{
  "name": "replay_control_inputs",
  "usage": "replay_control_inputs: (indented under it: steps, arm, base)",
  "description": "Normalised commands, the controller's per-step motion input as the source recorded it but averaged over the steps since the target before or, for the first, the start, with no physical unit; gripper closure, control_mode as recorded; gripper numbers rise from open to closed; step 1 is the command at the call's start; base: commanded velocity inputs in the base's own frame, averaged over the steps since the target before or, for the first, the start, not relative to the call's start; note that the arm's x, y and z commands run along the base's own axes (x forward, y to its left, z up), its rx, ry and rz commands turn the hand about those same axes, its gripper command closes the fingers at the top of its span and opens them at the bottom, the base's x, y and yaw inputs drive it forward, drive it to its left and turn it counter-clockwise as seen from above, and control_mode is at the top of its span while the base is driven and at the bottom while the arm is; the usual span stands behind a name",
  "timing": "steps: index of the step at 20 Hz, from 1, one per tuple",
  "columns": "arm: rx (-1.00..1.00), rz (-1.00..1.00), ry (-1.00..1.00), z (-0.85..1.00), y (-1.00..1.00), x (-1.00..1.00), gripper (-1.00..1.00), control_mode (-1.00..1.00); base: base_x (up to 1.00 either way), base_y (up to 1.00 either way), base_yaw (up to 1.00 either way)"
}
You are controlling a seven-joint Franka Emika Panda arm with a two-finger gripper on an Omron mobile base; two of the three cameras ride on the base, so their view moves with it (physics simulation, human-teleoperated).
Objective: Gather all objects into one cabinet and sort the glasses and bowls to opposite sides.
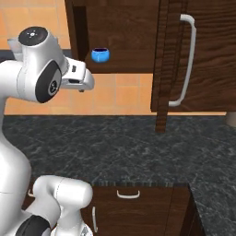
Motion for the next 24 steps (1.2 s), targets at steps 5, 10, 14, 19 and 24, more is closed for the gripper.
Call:
replay_control_inputs:
  steps: [5, 10, 14, 19, 24]
  arm:
    - [0.01, -0.21, -0.07, 0.13, -0.25, 0.10, -1.00, -1.00]
    - [0.04, -0.04, -0.12, 0.24, -0.29, 0.59, -1.00, -1.00]
    - [0.02, 0.09, 0.01, -0.01, -0.10, 0.34, -1.00, -1.00]
    - [0.12, 0.00, 0.03, 0.04, -0.01, 0.85, -1.00, -1.00]
    - [0.05, 0.00, -0.01, 0.10, 0.04, 0.50, -1.00, -1.00]
  base:
    - [0.00, 0.00, 0.00]
    - [0.00, 0.00, 0.00]
    - [0.00, 0.00, 0.00]
    - [0.00, 0.00, 0.00]
    - [0.00, 0.00, 0.00]
